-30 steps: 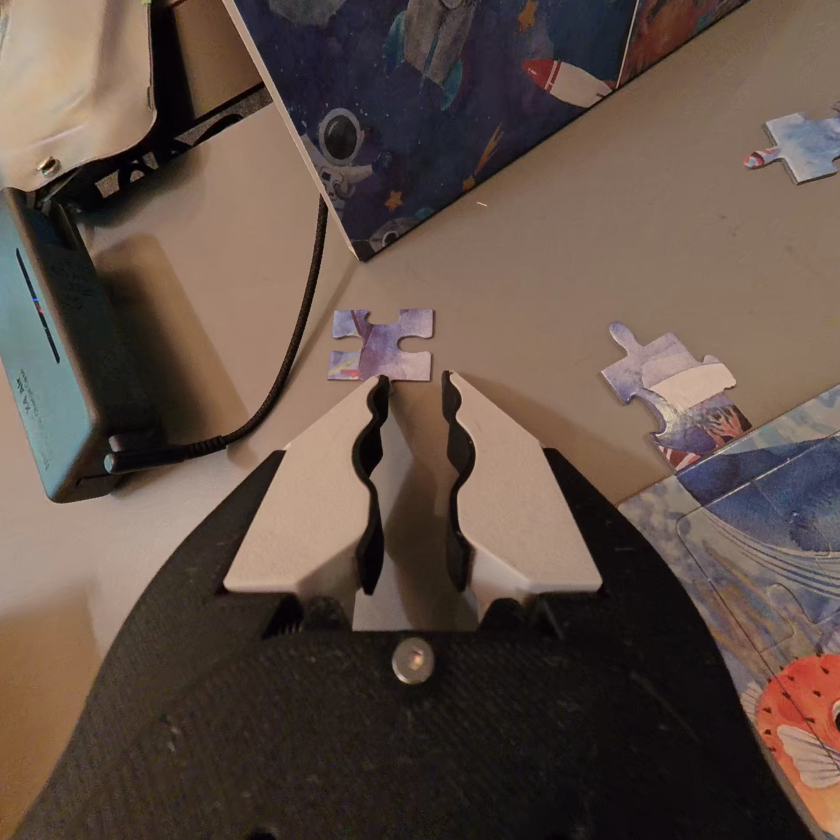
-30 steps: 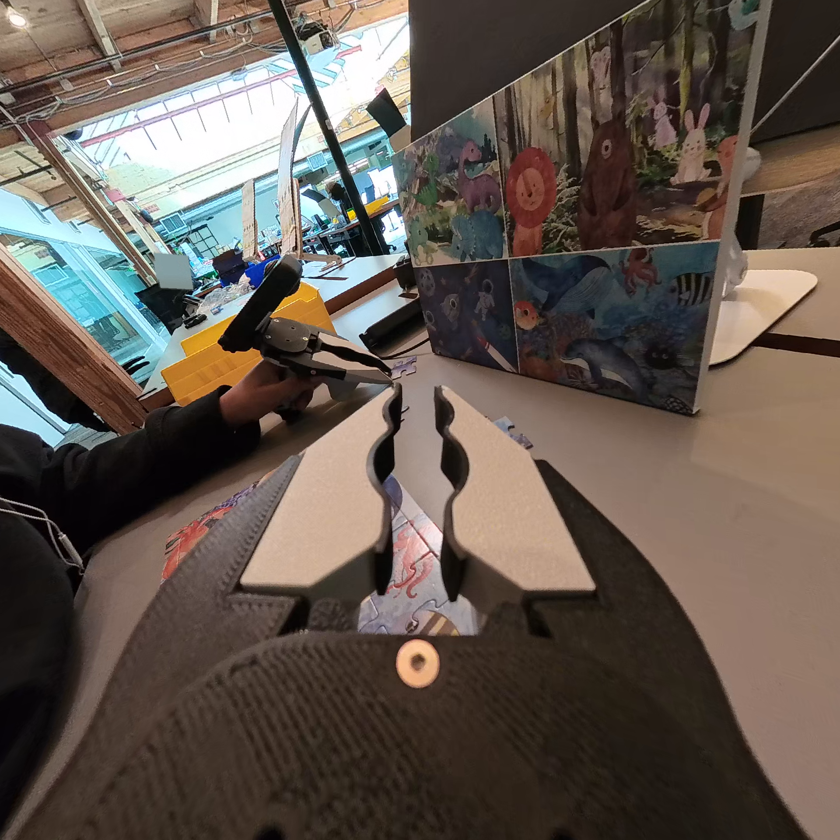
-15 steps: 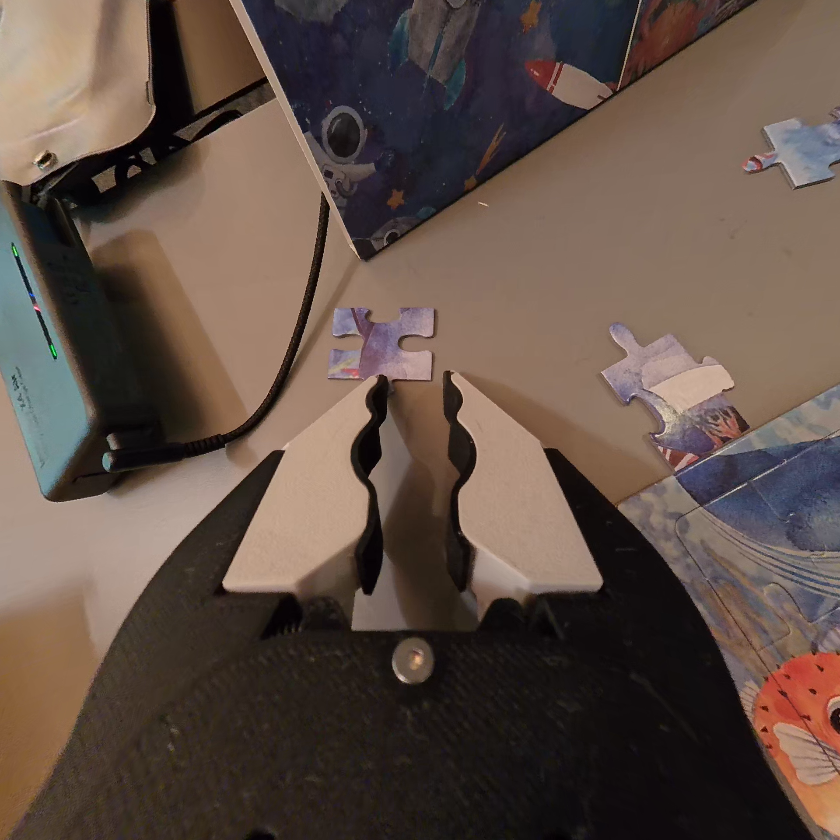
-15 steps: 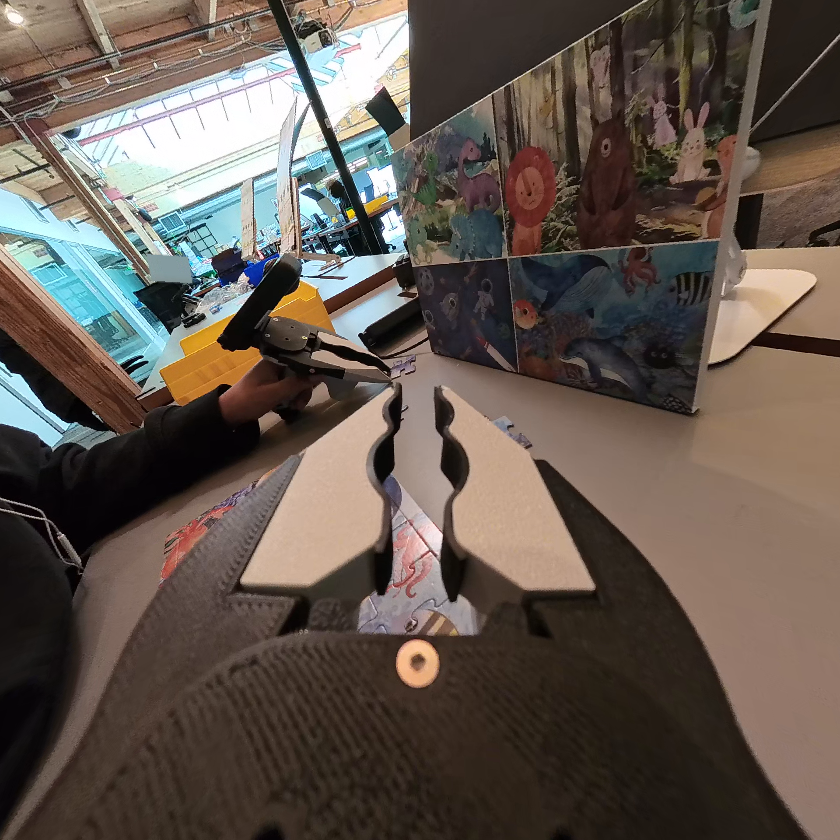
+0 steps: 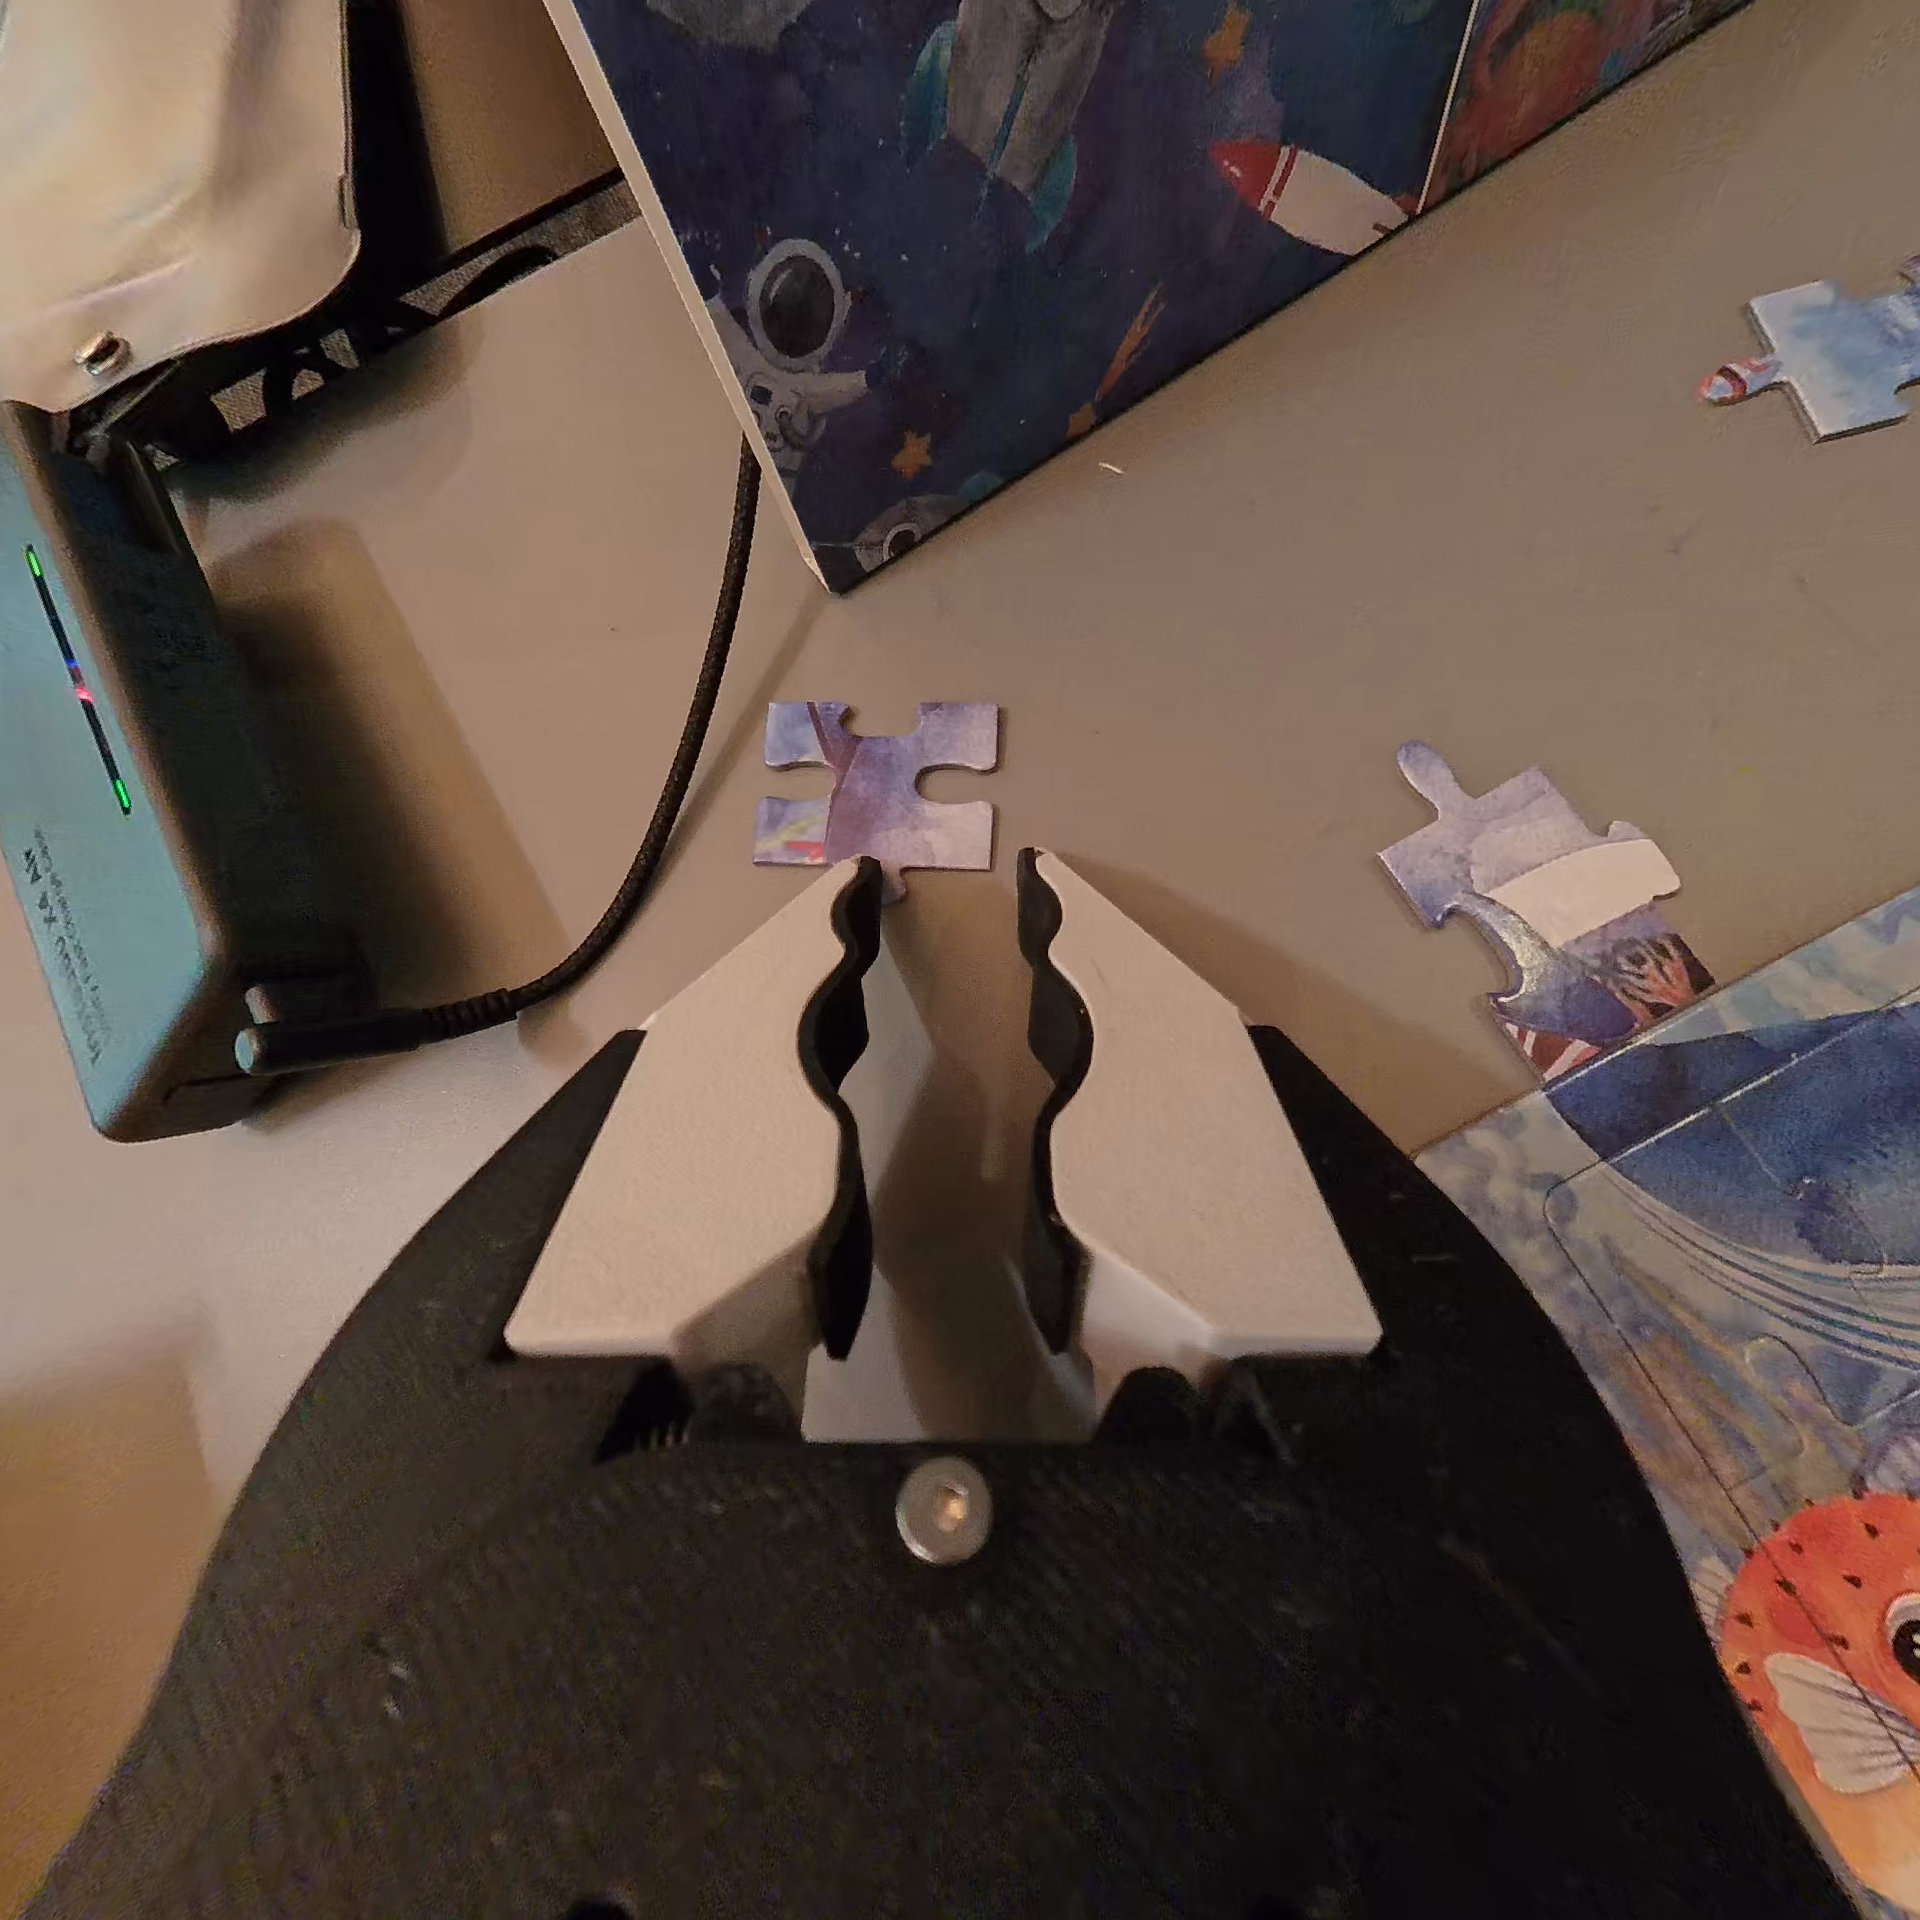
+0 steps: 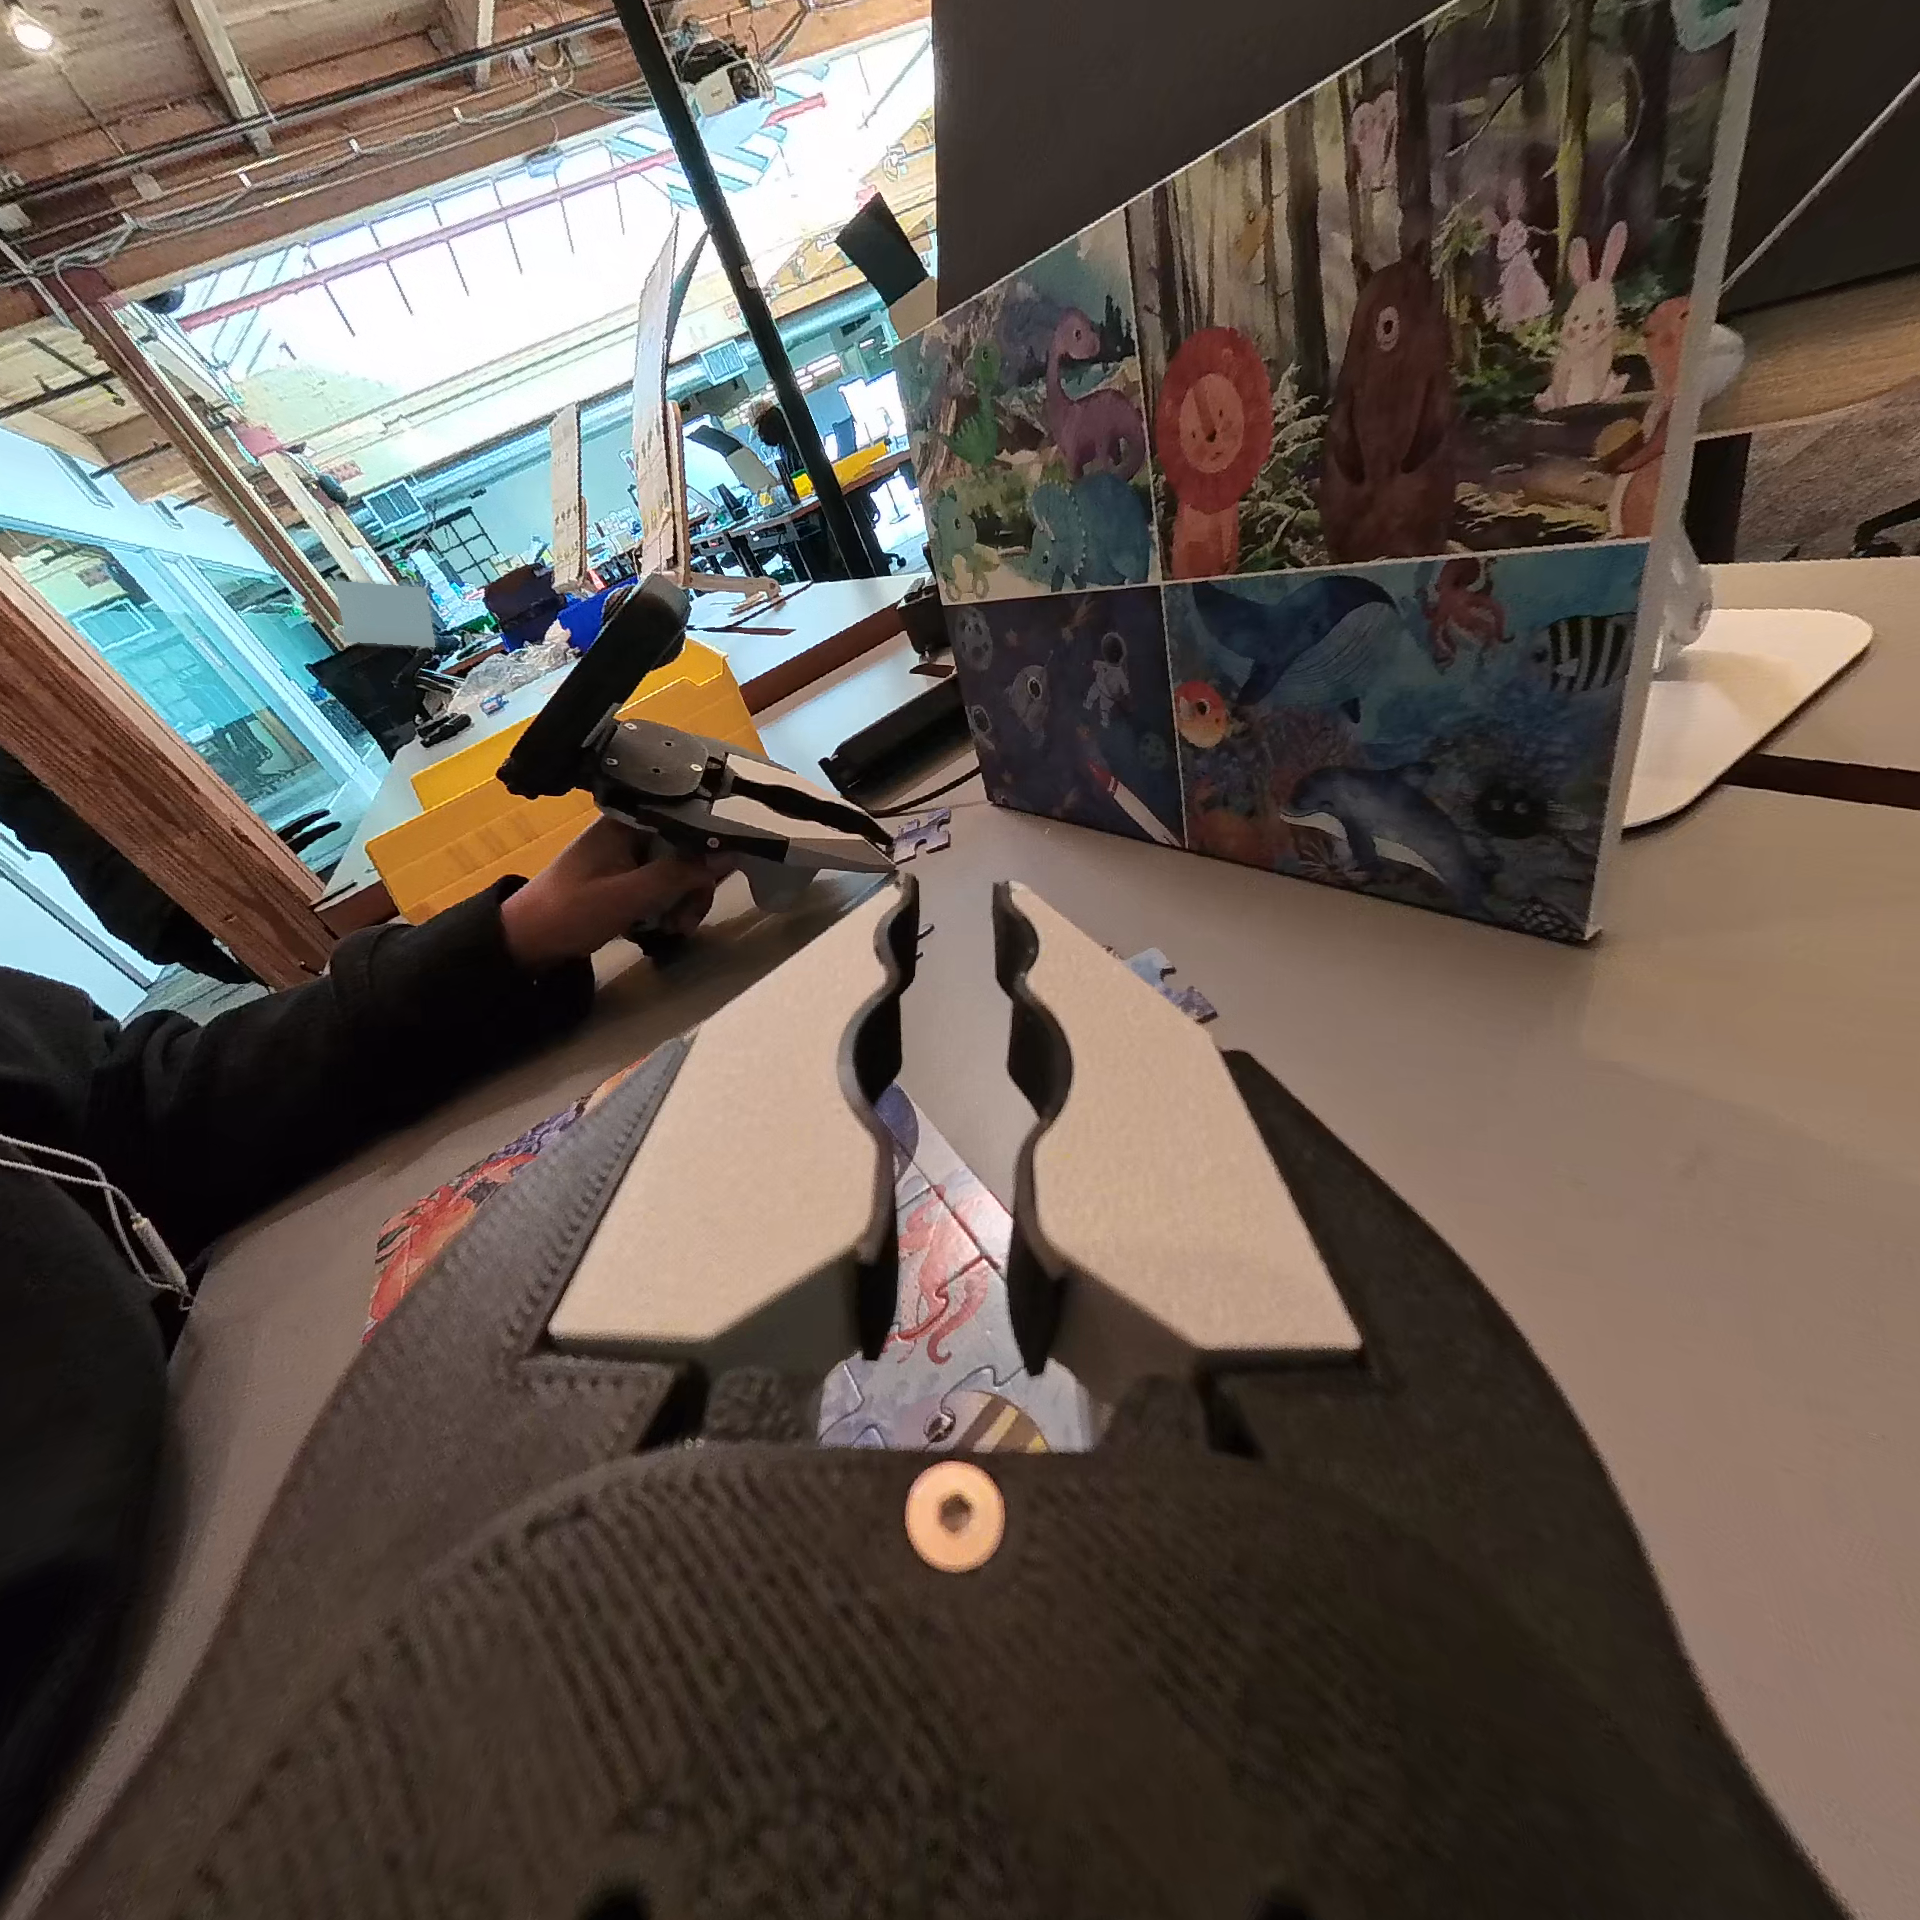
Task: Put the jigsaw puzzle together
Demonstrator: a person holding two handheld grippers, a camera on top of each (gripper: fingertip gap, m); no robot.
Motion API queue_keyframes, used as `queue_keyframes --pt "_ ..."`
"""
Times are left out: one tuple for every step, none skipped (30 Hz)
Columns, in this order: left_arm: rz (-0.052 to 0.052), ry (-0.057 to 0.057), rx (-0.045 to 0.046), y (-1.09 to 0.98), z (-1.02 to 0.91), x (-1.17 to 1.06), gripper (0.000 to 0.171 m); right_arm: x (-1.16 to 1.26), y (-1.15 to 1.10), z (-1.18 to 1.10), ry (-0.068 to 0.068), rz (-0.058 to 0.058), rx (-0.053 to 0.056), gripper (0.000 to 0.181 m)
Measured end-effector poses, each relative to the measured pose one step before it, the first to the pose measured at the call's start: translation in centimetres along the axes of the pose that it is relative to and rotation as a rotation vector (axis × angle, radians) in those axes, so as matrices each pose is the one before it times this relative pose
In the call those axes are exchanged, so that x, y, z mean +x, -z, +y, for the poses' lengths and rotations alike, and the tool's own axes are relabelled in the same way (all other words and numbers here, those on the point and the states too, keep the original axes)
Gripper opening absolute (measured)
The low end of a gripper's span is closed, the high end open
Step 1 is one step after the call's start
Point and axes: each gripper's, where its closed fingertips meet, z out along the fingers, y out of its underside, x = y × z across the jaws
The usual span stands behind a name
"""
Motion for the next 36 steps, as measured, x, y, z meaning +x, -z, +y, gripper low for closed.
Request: queue_keyframes --pt "-0.0001 0.0009 -0.00001 -0.002 0.000 -0.009 0.026 -0.006 -0.005 0.008 0.0002 -0.0001 -0.0004 0.013" --pt "-0.0009 0.0014 -0.00003 0.002 0.005 -0.024 0.027 0.000 -0.004 0.010 0.0004 0.0002 -0.0005 0.013" --pt "-0.0018 0.0022 0.00011 0.007 -0.004 -0.047 0.028 0.006 -0.011 0.006 0.0003 0.0003 -0.0005 0.013" --pt "-0.0036 0.0032 0.00015 -0.003 0.003 -0.077 0.029 0.004 0.008 -0.001 -0.0002 0.0000 -0.0001 0.013" --pt "-0.0041 0.0049 0.00103 0.017 -0.009 -0.097 0.032 -0.004 0.005 -0.007 -0.0005 -0.0005 0.0003 0.013" --pt "0.0067 0.0026 0.00294 0.039 -0.030 0.046 0.039 -0.009 0.011 -0.016 -0.0001 -0.0003 0.0005 0.013" --pt "0.0158 0.0009 0.00396 0.036 -0.045 0.175 0.049 -0.003 0.011 -0.025 0.0005 0.0001 0.0005 0.013" --pt "0.0096 0.0037 0.00632 0.058 -0.064 0.062 0.056 -0.004 0.018 -0.022 0.0009 0.0003 0.0005 0.013" --pt "0.0046 0.0058 0.00612 0.061 -0.074 0.001 0.061 0.002 0.011 -0.026 0.0008 0.0003 0.0006 0.013" --pt "0.0053 0.0061 0.00385 0.040 -0.037 -0.005 0.067 0.000 -0.002 -0.005 0.0000 0.0000 0.0004 0.013" --pt "0.0071 0.0054 0.00119 0.008 -0.008 0.022 0.071 0.012 -0.001 0.012 -0.0009 -0.0002 0.0001 0.013" --pt "0.0036 0.0056 -0.00307 -0.027 0.029 -0.012 0.074 0.018 -0.010 0.025 -0.0016 -0.0006 -0.0005 0.013" --pt "-0.0045 0.0074 -0.00897 -0.081 0.117 -0.125 0.078 0.018 -0.027 0.065 -0.0021 -0.0008 -0.0014 0.013" --pt "-0.0057 0.0063 -0.01312 -0.110 0.172 -0.143 0.081 0.022 -0.031 0.067 -0.0023 -0.0009 -0.0017 0.013" --pt "-0.0009 0.0061 -0.00572 -0.062 0.067 -0.059 0.083 0.012 -0.037 0.071 -0.0021 -0.0012 -0.0019 0.013" --pt "0.0047 0.0052 -0.00023 -0.017 0.003 -0.010 0.083 0.009 -0.036 0.054 -0.0017 -0.0011 -0.0020 0.013" --pt "0.0072 0.0059 -0.00419 -0.046 0.042 0.015 0.083 0.002 -0.025 0.045 -0.0010 -0.0007 -0.0016 0.013" --pt "0.0111 0.0085 -0.00402 -0.077 0.021 0.035 0.083 0.011 -0.015 0.037 -0.0005 -0.0003 -0.0009 0.013" --pt "0.0102 0.0104 0.00056 -0.074 -0.069 -0.037 0.083 0.013 -0.018 0.032 -0.0006 -0.0001 -0.0006 0.013" --pt "0.0042 0.0054 0.00157 -0.102 -0.135 -0.108 0.082 0.012 -0.023 0.041 -0.0015 -0.0005 -0.0008 0.013" --pt "0.0007 0.0003 0.00017 -0.140 -0.147 -0.121 0.082 0.021 -0.015 0.032 -0.0022 -0.0008 -0.0007 0.013" --pt "0.0000 -0.0034 -0.00096 -0.160 -0.143 -0.090 0.082 0.030 -0.018 0.048 -0.0025 -0.0006 -0.0005 0.013" --pt "-0.0014 -0.0044 -0.00131 -0.153 -0.133 -0.061 0.082 0.032 -0.023 0.038 -0.0026 -0.0006 -0.0007 0.013" --pt "-0.0029 -0.0052 -0.00146 -0.125 -0.088 -0.023 0.082 0.026 -0.017 0.040 -0.0026 -0.0006 -0.0006 0.013" --pt "-0.0029 -0.0037 -0.00053 -0.064 -0.047 -0.008 0.081 0.024 -0.004 0.028 -0.0023 -0.0006 -0.0004 0.013" --pt "-0.0010 -0.0020 0.00102 0.000 -0.035 0.015 0.077 0.005 -0.012 0.025 -0.0016 -0.0007 -0.0003 0.013" --pt "0.0028 -0.0040 0.00517 0.066 -0.053 0.081 0.065 -0.002 -0.001 0.008 -0.0006 -0.0001 0.0001 0.013" --pt "0.0024 -0.0019 0.00442 0.062 -0.039 0.048 0.051 0.002 -0.002 -0.003 0.0002 0.0000 0.0002 0.013" --pt "0.0024 0.0015 0.00063 0.009 0.005 0.021 0.046 -0.015 0.000 -0.013 0.0007 0.0001 0.0000 0.013" --pt "0.0011 0.0028 0.00036 0.006 -0.011 -0.015 0.046 -0.029 -0.002 -0.010 0.0009 -0.0001 0.0002 0.013" --pt "0.0013 0.0014 0.00036 0.006 0.003 -0.001 0.046 -0.041 0.009 -0.034 0.0012 -0.0005 0.0007 0.013" --pt "0.0026 -0.0002 0.00034 0.020 0.004 0.041 0.046 -0.050 0.012 -0.059 0.0017 -0.0004 0.0014 0.013" --pt "0.0081 -0.0028 0.00110 0.041 0.020 0.116 0.045 -0.064 0.030 -0.080 0.0024 -0.0006 0.0018 0.013" --pt "0.0092 -0.0026 0.00094 0.042 0.022 0.134 0.045 -0.070 0.028 -0.086 0.0031 -0.0002 0.0019 0.013" --pt "0.0079 -0.0019 0.00165 0.060 0.020 0.127 0.045 -0.054 0.041 -0.088 0.0035 0.0007 0.0021 0.013" --pt "0.0061 -0.0016 0.00510 0.081 -0.026 0.096 0.045 -0.058 0.036 -0.089 0.0030 0.0002 0.0019 0.013"
